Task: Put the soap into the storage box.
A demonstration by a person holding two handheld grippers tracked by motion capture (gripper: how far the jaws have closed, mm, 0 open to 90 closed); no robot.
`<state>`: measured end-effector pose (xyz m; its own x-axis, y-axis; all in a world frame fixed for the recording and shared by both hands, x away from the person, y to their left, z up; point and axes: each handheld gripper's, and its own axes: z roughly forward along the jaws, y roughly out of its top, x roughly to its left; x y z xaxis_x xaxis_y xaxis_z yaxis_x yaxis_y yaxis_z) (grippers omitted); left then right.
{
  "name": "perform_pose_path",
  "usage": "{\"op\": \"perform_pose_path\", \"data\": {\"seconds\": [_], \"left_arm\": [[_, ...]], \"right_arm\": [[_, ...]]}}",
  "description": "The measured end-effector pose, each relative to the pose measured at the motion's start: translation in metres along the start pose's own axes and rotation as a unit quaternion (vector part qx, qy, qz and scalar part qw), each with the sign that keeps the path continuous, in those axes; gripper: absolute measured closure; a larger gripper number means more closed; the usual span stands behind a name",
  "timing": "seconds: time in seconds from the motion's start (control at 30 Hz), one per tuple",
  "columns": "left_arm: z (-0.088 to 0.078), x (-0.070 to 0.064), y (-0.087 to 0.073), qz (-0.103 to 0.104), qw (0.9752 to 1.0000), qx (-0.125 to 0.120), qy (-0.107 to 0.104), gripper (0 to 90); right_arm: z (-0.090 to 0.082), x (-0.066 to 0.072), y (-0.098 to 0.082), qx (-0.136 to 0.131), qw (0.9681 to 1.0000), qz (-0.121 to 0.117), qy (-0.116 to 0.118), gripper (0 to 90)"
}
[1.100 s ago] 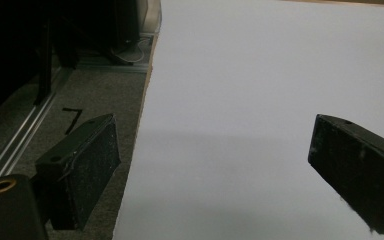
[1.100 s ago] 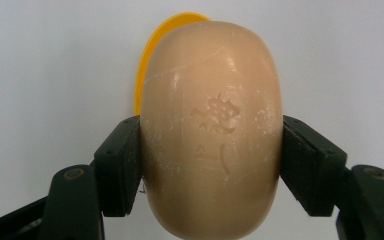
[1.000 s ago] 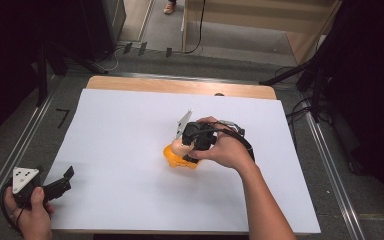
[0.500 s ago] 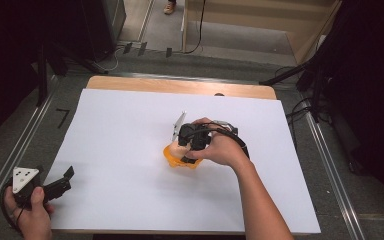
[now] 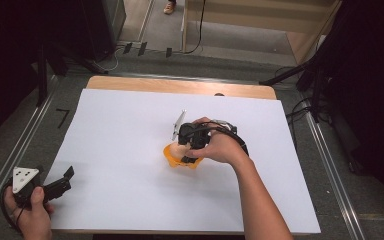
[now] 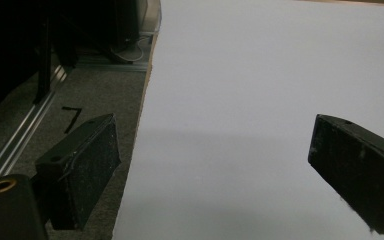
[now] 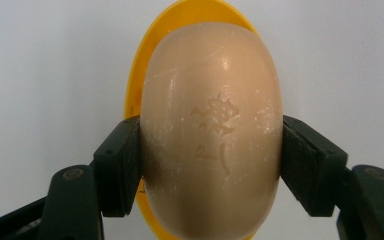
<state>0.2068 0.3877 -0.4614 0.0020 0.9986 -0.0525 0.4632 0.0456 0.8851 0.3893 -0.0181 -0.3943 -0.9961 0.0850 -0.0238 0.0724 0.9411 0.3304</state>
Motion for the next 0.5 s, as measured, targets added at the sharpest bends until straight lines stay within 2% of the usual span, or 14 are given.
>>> {"op": "perform_pose_path", "data": {"seconds": [0.3,0.4,0.5], "left_arm": [[0.0002,0.0001,0.0,0.0,1.0,0.001,0.0,6.9],[0.0003,0.0,0.0001,0.0,1.0,0.001,0.0,6.8],[0.0002,0.0,0.0001,0.0,1.0,0.001,0.0,6.8]], "right_arm": [[-0.0018,0.0015,-0.0005,0.003,1.0,0.006,0.006,31.1],[-0.0071,0.0007,-0.0007,-0.013,0.9998,0.014,0.004,31.7],[-0.01,0.0011,-0.0026,-0.01,0.9999,0.013,0.0,31.7]]}}
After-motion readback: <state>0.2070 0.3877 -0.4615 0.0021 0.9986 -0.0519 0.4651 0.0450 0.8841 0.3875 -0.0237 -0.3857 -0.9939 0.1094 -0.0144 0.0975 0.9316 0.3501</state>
